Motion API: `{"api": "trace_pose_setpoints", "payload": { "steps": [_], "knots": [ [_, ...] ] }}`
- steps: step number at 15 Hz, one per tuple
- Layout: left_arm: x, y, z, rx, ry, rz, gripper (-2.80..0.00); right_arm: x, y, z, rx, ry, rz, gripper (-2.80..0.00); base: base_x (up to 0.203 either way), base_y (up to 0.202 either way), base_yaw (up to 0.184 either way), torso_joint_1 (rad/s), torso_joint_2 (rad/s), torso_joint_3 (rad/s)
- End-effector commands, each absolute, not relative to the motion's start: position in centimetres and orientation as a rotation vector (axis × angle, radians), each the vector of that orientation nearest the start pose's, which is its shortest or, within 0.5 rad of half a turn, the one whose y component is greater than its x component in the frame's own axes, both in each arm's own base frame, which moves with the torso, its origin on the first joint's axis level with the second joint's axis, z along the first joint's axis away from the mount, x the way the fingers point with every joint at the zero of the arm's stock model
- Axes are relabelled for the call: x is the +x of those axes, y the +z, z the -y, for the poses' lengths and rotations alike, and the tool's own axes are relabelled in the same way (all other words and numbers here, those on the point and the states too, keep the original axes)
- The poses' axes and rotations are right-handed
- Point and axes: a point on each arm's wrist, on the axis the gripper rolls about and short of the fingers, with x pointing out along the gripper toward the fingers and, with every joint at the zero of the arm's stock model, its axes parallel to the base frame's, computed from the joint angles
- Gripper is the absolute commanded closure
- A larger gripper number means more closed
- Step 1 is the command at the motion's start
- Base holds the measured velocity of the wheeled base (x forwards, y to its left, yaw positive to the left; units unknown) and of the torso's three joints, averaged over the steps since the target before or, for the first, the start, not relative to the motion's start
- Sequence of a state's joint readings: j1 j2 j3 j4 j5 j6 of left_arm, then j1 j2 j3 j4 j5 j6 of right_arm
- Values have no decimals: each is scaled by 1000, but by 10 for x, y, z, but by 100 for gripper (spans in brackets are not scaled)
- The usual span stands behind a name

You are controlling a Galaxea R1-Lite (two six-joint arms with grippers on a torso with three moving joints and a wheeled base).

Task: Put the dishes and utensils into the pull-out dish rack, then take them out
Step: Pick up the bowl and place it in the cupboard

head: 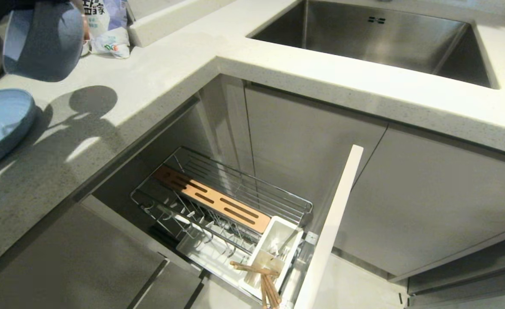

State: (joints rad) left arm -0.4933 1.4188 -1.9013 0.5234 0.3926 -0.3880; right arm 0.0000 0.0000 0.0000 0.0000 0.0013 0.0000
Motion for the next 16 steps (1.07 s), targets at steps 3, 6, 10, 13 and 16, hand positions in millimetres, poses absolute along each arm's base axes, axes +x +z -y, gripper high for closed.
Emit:
{"api": "trace_pose_setpoints", "payload": {
  "steps": [3,6,10,13,16],
  "knots": [
    [118,433,101,-422,-358,-111,0,-23,75,0,0,2,0,0,0,0,0,0,0,0],
    [109,419,128,-554,-524,-105,0,-23,75,0,0,2,0,0,0,0,0,0,0,0],
    [131,363,157,-634,-502,-191,0,-23,75,0,0,2,0,0,0,0,0,0,0,0],
    [155,328,182,-784,-442,-230,0,-23,75,0,0,2,0,0,0,0,0,0,0,0],
    [172,307,202,-839,-400,-273,0,-23,75,0,0,2,0,0,0,0,0,0,0,0]
  ]
}}
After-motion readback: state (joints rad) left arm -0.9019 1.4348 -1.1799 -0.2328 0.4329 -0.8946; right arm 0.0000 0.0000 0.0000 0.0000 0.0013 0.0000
